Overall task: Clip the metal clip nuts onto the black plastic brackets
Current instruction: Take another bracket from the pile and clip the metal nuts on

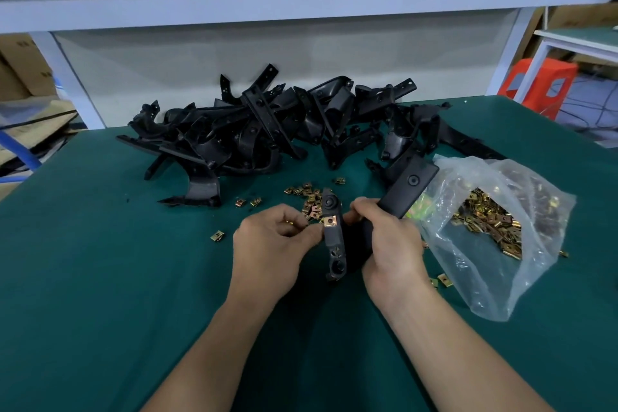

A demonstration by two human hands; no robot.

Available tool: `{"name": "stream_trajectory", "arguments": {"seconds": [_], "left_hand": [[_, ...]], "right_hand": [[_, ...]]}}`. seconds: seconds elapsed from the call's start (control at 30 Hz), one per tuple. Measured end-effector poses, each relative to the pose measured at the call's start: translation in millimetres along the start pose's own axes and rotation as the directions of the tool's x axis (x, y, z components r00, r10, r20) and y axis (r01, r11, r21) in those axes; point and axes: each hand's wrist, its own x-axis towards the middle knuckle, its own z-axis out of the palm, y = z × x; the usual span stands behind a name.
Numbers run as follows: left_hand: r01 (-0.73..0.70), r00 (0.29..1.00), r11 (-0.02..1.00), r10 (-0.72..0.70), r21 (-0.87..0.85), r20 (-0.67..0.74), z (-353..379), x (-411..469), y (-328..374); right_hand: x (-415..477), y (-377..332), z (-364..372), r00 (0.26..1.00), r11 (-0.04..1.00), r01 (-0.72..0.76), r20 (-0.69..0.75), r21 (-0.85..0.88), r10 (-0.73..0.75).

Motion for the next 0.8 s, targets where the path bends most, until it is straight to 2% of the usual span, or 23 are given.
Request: {"name": "stream_trajectory", "arguments": {"seconds": [0.1,0.2,0.37,0.63,0.8], "left_hand": [[0.081,0.984,0.957,-0.033,-0.280,0.173,-4.1,0.1,2.3],[0.192,0.951,0.897,-0.069,-0.398,0.302,-3.5,-3.0,4.3],[0.319,0.894,0.826,-0.100,-0.464,0.437,2.9,-7.7,7.0],[0.390,0.828,0.834,-0.131,-0.391,0.546,-5.6,-3.7,6.6],[0.382,0.834,0.830,-0.119,-0.407,0.539,-5.0,-4.7,7.0]], "right_hand": [[-0.3,-2.9,-0.7,1.000,0.999,-0.012,0.030,0.037,0.011],[-0.7,-5.4,-2.0,0.999,0.998,-0.022,0.030,0.065,0.020],[-0.4,-5.8,-3.3,1.000,0.996,-0.025,0.004,0.084,0.025],[-0.1,-5.2,-2.5,0.999,0.997,0.018,-0.028,0.074,-0.016],[0.0,-4.7,-1.5,0.999,0.998,0.039,-0.040,0.059,-0.037]]}}
